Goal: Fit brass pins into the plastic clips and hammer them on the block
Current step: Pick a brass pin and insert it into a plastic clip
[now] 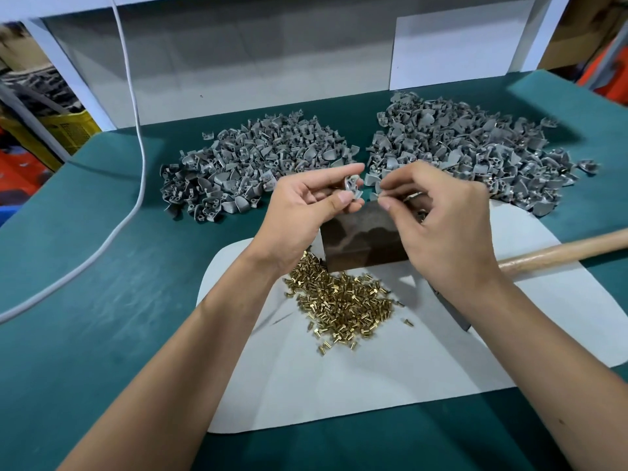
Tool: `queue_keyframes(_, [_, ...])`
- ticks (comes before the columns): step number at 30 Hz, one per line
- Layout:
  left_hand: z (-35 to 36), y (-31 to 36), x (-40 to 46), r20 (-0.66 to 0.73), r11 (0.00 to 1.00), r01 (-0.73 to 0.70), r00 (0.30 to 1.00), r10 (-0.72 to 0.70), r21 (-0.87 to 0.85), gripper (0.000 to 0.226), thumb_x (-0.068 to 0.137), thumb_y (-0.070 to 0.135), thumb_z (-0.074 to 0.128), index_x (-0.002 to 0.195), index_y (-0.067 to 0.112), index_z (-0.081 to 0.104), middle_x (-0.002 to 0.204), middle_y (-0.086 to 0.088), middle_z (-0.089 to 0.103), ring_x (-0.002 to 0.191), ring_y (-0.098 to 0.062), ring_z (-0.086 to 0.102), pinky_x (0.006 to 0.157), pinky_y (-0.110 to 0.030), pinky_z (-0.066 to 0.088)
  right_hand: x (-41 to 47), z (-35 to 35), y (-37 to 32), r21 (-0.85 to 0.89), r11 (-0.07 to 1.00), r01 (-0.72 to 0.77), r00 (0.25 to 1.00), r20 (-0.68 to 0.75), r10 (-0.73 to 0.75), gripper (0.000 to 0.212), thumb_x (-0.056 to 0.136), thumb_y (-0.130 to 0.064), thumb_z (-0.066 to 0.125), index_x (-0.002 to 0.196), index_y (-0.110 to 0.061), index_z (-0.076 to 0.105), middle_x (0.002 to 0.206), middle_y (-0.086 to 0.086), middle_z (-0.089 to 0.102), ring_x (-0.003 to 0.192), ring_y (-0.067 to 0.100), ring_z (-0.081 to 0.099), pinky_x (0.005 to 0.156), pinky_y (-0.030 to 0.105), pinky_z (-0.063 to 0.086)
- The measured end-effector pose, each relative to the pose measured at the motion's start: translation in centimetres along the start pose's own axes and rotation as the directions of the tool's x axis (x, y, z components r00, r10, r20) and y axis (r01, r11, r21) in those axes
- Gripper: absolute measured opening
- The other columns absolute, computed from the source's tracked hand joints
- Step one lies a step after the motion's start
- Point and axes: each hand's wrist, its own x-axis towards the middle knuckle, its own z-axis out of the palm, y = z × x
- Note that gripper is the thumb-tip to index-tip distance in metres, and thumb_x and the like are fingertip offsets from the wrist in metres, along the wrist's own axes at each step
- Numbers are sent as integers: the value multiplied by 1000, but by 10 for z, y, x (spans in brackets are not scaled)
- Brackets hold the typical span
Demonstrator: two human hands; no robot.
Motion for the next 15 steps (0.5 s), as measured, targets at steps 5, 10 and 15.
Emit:
queue_keyframes(5, [7,1,-2,41,1000,-9,999,9,-1,43,92,-14,62,130,5,63,94,-4,77,80,-14,73,80,-23,60,-1,3,1,38,998,43,999,-21,-43,21,86,-5,79,104,-7,69,91,-4,73,88,2,71,77,26,61])
queue_keyframes(10, [8,2,-2,63,1000,-22,998,22,0,36,88,-14,67,118,6,70,90,-5,78,79,-16,74,76,-23,60,0,3,4,53,998,25,999,-28,-23,26,84,-6,81,106,-9,67,89,-6,73,88,1,71,78,25,61])
queue_keyframes(15, [11,3,-3,71,999,-22,997,24,-23,35,86,-17,67,112,6,71,86,-6,77,77,-16,75,74,-23,60,-1,3,3,77,997,2,999,-38,1,24,83,-5,81,100,-11,65,86,-5,73,85,3,72,75,29,62])
